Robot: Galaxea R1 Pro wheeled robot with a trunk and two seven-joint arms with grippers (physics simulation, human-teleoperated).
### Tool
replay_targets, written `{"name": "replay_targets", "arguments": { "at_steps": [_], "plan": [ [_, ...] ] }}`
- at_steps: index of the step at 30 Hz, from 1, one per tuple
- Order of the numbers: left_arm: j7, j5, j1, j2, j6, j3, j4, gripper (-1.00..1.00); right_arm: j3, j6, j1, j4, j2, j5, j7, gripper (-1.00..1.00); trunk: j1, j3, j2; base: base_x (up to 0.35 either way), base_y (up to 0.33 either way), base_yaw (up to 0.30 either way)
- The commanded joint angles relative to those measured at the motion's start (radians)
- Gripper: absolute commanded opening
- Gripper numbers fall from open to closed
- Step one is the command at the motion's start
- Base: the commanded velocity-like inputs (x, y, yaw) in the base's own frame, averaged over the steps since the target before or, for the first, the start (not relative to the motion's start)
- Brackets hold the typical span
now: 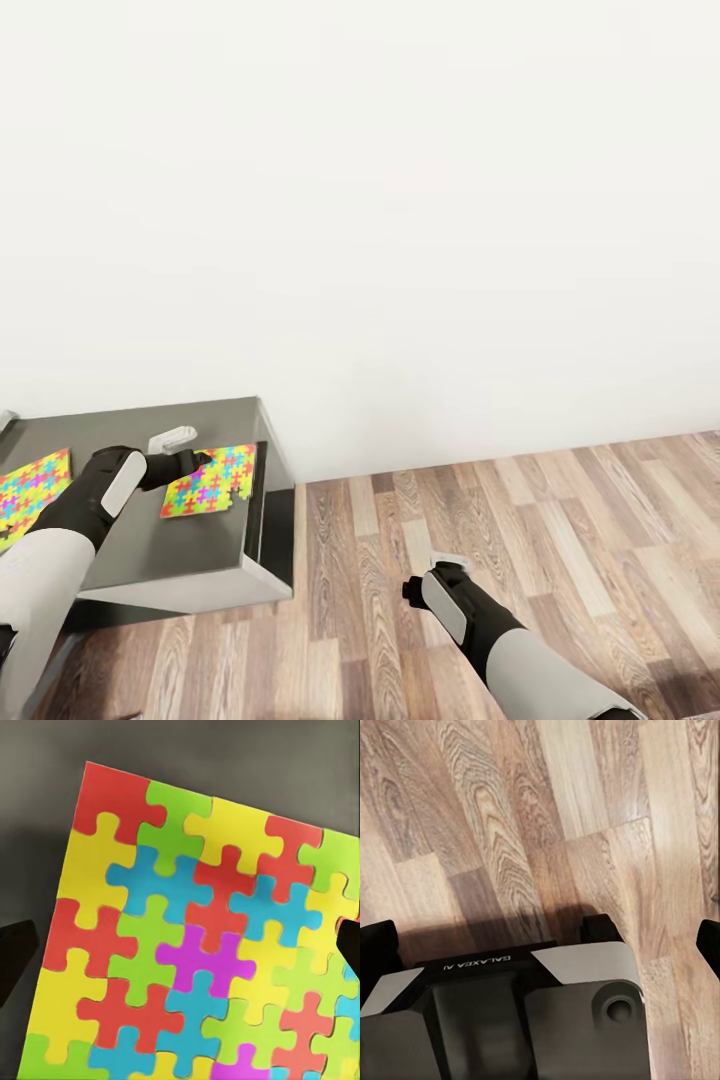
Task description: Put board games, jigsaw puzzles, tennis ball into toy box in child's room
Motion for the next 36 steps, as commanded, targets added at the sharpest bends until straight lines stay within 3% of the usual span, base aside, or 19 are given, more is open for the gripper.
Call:
{"name": "replay_targets", "arguments": {
  "at_steps": [1,36],
  "plan": [
    [0.001,0.004,0.0,0.0,0.005,0.0,-0.001,1.0,0.008,0.003,-0.001,-0.001,-0.001,-0.01,-0.009,1.0,0.001,-0.001,-0.002,0.0,-0.054,-0.079],
    [0.001,0.005,-0.001,0.0,0.005,0.002,-0.001,1.0,0.008,0.003,-0.001,-0.001,-0.001,-0.011,-0.009,1.0,0.001,0.0,-0.002,-0.011,-0.026,-0.004]
  ]
}}
